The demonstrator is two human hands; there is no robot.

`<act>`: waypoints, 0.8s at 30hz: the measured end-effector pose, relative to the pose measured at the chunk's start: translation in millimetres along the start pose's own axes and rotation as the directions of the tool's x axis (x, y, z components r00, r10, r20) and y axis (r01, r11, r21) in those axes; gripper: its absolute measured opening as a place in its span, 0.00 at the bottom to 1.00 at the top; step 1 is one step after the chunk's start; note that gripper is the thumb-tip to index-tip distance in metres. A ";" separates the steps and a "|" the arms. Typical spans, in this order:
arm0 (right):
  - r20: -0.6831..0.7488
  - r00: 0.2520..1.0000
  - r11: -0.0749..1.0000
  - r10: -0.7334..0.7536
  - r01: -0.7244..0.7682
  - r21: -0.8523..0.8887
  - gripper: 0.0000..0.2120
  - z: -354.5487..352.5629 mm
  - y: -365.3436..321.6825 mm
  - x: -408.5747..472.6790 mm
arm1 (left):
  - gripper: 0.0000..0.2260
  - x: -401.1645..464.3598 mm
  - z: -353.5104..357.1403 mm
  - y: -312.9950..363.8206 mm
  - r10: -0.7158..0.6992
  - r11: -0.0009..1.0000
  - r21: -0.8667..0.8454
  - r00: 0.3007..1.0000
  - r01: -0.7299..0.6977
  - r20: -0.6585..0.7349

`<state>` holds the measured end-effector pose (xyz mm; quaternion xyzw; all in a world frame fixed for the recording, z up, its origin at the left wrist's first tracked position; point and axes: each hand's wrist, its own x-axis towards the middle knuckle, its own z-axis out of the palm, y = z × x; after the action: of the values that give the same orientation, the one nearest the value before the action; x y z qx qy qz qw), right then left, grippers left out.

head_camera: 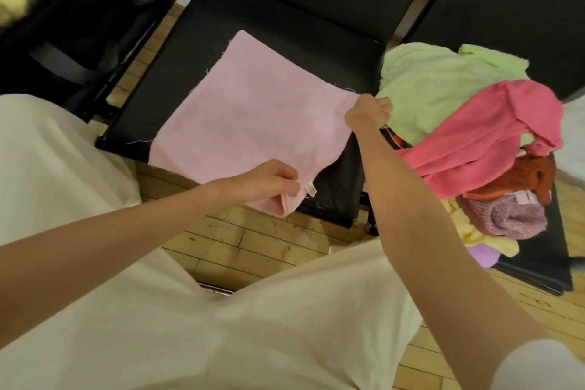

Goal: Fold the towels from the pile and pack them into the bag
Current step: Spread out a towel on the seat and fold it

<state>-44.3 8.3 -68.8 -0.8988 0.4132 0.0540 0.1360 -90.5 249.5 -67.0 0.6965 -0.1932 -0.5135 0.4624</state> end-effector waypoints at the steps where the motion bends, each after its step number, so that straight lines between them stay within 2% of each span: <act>1: -0.008 1.000 1.000 -0.002 0.002 0.018 0.20 -0.4 0.8 -1.6 | 0.15 0.1 4.1 1.2 -0.009 1.000 -0.018 1.000 0.009 0.017; 4: -0.024 1.000 0.997 0.013 -0.012 0.073 0.20 -1.2 4.2 -4.9 | 0.20 -1.2 10.3 2.7 -0.021 0.999 -0.042 0.999 0.023 0.043; 6: -0.030 0.999 0.991 0.015 -0.011 0.131 0.19 0.6 3.0 -1.4 | 0.15 -5.6 8.5 2.2 -0.017 0.999 -0.043 1.000 0.018 0.018; 8: -0.041 0.999 0.958 0.030 -0.017 0.288 0.17 4.8 -2.9 5.3 | 0.09 -10.2 0.8 -0.2 -0.016 0.998 -0.065 0.999 0.013 -0.048; 9: -0.041 0.998 0.912 0.048 -0.027 0.410 0.14 6.4 -8.7 7.1 | 0.07 -12.6 -5.5 -1.9 -0.019 0.997 -0.081 0.997 0.013 -0.079; 11: -0.027 0.996 0.754 0.089 -0.049 0.655 0.04 9.9 -26.4 7.9 | 0.05 -18.6 -21.8 -8.9 -0.036 0.990 -0.142 0.994 0.021 -0.106; 12: -0.035 0.995 0.686 0.096 -0.041 0.727 0.04 11.1 -38.2 7.4 | 0.03 -23.1 -30.6 -11.3 -0.043 0.985 -0.169 0.994 0.025 -0.103; 13: -0.047 0.995 0.637 0.090 -0.021 0.770 0.08 12.7 -50.9 7.1 | 0.05 -28.4 -39.6 -12.7 -0.040 0.984 -0.176 0.994 0.021 -0.102; 15: -0.049 0.997 0.569 0.055 0.009 0.822 0.12 18.7 -80.6 5.1 | 0.09 -39.4 -56.8 -16.4 -0.042 0.981 -0.196 0.991 0.017 -0.124; 17: -0.032 0.999 0.535 0.013 0.021 0.844 0.12 29.1 -113.5 3.6 | 0.02 -51.7 -70.6 -17.4 -0.039 0.978 -0.211 0.978 -0.006 -0.206; 18: -0.042 0.999 0.529 -0.001 0.036 0.848 0.12 33.9 -129.8 1.3 | 0.06 -56.1 -78.7 -19.8 -0.039 0.974 -0.225 0.961 -0.025 -0.272; 21: -0.060 0.998 0.513 -0.028 0.066 0.856 0.12 51.7 -174.4 -8.5 | 0.17 -67.2 -100.9 -31.6 -0.026 0.980 -0.185 0.871 -0.075 -0.490; 24: -0.039 0.999 0.546 -0.031 0.050 0.837 0.11 75.3 -209.4 -16.5 | 0.15 -74.8 -119.9 -49.7 -0.059 0.992 -0.126 0.813 -0.018 -0.579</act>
<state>104.7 172.1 -95.5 -0.7353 0.3696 -0.1611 0.5447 -23.3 383.3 -63.3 0.7916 -0.0027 -0.2924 0.5365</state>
